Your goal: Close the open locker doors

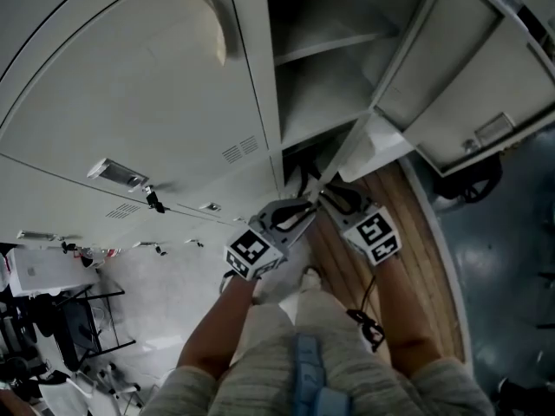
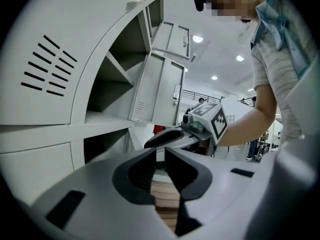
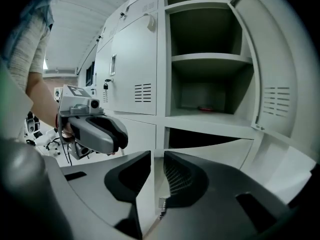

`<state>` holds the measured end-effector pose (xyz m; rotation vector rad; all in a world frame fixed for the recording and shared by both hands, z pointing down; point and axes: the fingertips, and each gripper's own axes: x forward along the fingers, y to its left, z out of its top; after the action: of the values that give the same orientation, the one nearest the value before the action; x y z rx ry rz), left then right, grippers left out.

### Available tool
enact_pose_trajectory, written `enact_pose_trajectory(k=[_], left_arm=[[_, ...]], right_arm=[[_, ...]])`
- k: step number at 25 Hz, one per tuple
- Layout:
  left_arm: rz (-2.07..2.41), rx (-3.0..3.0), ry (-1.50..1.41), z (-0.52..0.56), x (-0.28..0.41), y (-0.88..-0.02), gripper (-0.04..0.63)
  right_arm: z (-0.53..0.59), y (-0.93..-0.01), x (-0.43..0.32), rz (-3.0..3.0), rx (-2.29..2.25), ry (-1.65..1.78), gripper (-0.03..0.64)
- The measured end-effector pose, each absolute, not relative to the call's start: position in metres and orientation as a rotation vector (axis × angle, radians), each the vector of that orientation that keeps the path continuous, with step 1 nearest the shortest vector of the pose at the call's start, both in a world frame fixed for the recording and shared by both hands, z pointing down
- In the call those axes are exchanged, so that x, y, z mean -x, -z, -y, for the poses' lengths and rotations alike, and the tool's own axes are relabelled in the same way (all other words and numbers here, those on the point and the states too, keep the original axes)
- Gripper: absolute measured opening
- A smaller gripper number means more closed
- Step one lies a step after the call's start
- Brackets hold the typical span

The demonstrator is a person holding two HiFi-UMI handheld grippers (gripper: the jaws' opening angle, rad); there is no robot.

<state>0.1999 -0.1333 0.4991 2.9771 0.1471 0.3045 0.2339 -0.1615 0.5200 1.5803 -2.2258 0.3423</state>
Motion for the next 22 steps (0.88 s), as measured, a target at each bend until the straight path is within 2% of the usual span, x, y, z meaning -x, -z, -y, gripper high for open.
enact_pose_trajectory(k=[22], left_arm=[[0.016, -2.964, -0.302, 0.182, -0.169, -0.510, 0.035]], right_arm=[[0.247, -0.536, -0.211, 2.287, -1.587, -0.368, 0.084]])
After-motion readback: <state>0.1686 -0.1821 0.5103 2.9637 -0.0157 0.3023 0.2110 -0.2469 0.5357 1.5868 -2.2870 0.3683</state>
